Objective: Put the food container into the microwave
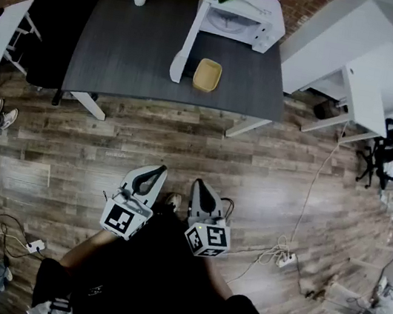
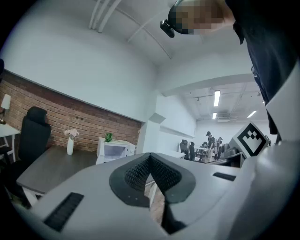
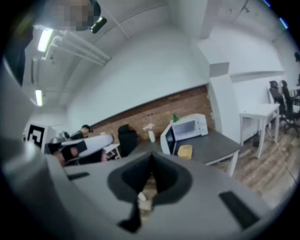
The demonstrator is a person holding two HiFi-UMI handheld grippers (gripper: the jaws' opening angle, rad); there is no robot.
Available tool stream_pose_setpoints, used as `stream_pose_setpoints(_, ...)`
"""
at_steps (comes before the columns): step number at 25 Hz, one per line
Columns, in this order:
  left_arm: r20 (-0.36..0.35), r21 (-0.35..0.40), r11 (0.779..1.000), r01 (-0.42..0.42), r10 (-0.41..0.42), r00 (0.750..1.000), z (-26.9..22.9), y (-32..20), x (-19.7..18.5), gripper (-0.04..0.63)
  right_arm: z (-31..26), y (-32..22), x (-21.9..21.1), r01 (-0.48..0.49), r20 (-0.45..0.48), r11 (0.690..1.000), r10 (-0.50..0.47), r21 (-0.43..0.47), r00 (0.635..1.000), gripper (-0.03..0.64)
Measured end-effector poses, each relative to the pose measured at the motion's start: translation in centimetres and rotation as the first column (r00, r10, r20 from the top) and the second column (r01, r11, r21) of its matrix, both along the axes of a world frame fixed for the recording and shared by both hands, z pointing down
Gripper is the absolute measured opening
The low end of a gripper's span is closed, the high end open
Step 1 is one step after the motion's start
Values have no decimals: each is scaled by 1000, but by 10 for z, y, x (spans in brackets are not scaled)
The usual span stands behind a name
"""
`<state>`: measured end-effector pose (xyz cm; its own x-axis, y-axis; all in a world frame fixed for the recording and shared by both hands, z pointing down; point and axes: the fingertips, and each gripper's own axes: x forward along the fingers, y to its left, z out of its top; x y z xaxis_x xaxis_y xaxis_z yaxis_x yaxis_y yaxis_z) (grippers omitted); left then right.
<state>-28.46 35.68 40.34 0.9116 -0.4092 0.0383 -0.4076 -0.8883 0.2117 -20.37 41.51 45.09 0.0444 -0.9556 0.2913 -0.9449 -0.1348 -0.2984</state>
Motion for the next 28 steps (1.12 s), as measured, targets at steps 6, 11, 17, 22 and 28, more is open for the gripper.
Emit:
stream_pose_setpoints(6, -2, 7, 1000, 1, -1, 1000, 1, 0, 2, 34, -1, 0, 3, -4, 3, 1000, 4, 10, 1000, 32)
stream_pose_setpoints(11, 4, 8, 1000, 6, -6, 1000, 1, 3, 8, 34, -3, 2, 9, 4, -1, 1000, -4, 19, 1000, 32)
stream_pose_setpoints(17, 11, 11, 1000, 22, -22, 1000, 0, 8, 21, 34, -5, 6, 23, 13, 12, 999, -13, 35, 1000, 32)
stream_pose_setpoints(22, 18, 7, 998, 67, -67, 998, 4, 10, 30, 34, 2, 15, 42, 23, 18, 1000, -24, 21, 1000, 32)
stream_pose_setpoints(28, 35, 19, 995, 103, -103, 994, 9, 22, 62, 35, 12, 25, 73, 67, 5, 998, -67, 7, 998, 32)
